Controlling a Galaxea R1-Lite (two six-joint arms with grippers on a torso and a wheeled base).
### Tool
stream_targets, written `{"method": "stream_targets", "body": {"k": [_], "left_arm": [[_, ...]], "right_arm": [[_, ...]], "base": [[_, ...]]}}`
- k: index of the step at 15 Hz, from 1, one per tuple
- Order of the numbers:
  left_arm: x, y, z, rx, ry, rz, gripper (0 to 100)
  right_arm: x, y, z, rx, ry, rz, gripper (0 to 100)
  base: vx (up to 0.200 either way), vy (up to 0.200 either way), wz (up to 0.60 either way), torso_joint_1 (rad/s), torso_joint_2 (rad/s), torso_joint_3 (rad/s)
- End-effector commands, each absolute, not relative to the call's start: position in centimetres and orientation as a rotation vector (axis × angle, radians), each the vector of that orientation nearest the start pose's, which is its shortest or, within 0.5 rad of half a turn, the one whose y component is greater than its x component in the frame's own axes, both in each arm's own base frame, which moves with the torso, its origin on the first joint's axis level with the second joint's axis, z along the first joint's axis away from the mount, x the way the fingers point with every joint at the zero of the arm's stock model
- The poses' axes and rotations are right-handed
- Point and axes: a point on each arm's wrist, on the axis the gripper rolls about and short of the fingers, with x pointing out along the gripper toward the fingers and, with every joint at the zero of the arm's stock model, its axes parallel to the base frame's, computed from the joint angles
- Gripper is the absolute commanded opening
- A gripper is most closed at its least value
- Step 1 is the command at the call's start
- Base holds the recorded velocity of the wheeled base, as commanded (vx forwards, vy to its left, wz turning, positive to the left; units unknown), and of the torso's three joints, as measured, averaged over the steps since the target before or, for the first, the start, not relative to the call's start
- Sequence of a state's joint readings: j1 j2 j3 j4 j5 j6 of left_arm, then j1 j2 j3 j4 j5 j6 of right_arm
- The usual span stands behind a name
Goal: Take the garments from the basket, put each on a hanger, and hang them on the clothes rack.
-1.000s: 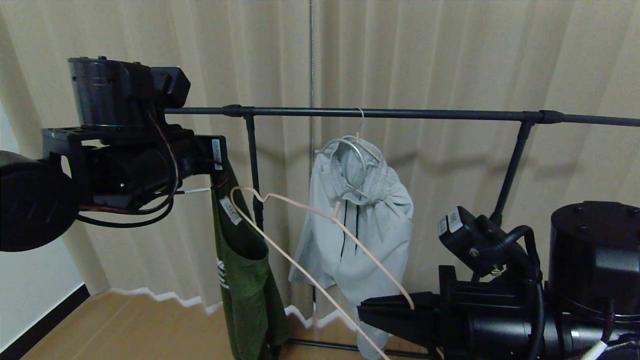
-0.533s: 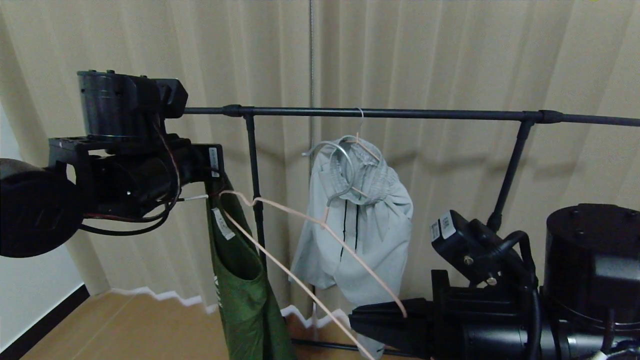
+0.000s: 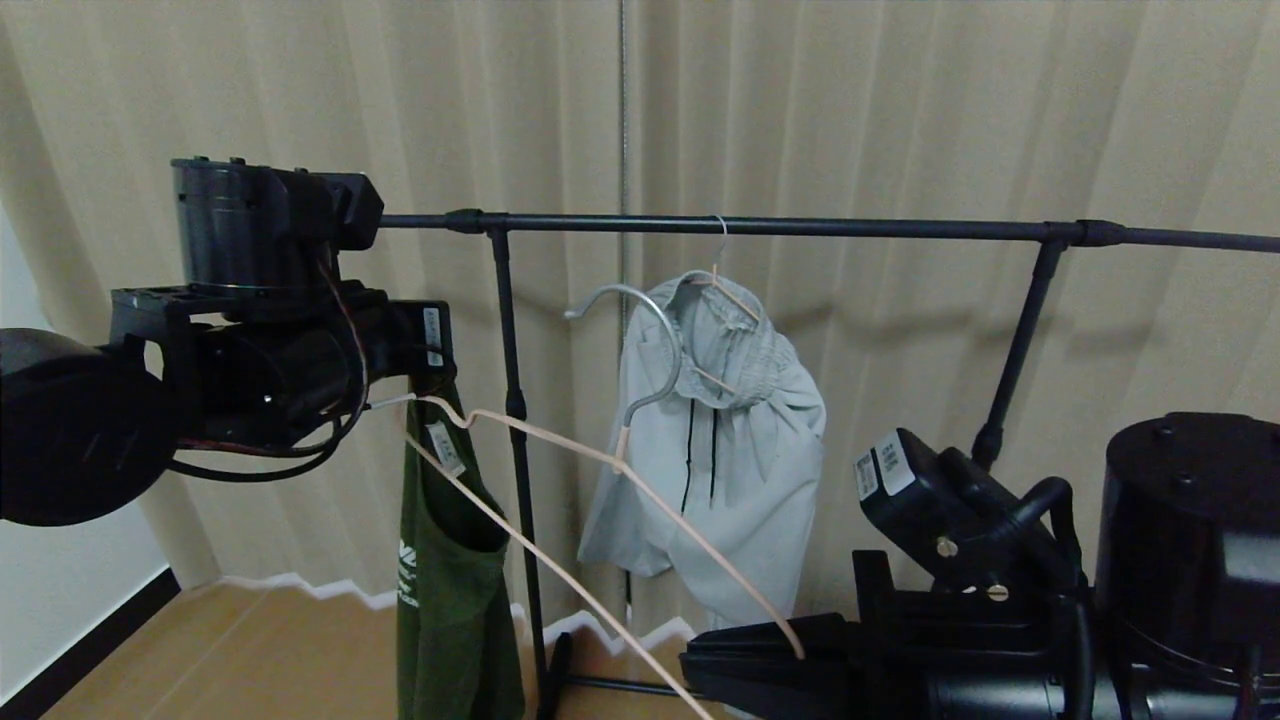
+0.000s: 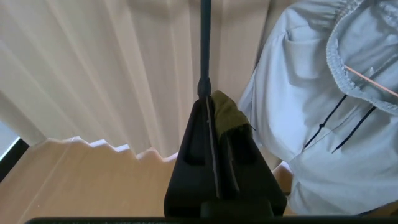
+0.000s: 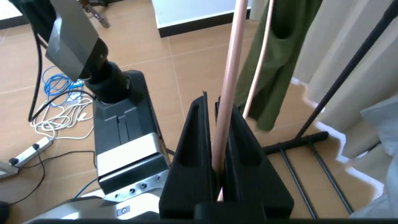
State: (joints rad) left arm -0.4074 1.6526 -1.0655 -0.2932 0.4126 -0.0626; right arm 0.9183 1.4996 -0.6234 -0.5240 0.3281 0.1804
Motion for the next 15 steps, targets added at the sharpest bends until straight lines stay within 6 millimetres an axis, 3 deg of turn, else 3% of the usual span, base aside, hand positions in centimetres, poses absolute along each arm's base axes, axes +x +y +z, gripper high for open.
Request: {"method": "stream_targets", "body": {"k": [1, 12, 15], "left_arm": [[28.5, -11.4, 23.6, 0.055, 0.268, 0.01, 0], [27.8, -11.4, 23.5, 0.059, 0.275, 0.004, 0], [26.4, -11.5, 24.4, 0.077, 0.285, 0.019, 0]], "right_arm": [[14.8, 19.7, 17.8, 0.048, 0.471, 1.176, 0], [16.4, 20.5, 17.2, 0.062, 0.44, 1.152, 0], [17.7, 21.7, 17.3, 0.061, 0.434, 1.124, 0]], "base": [[0.0, 0.0, 0.0, 0.0, 0.0, 0.0], [0.0, 0.0, 0.0, 0.0, 0.0, 0.0], [0.0, 0.0, 0.0, 0.0, 0.0, 0.0]]}}
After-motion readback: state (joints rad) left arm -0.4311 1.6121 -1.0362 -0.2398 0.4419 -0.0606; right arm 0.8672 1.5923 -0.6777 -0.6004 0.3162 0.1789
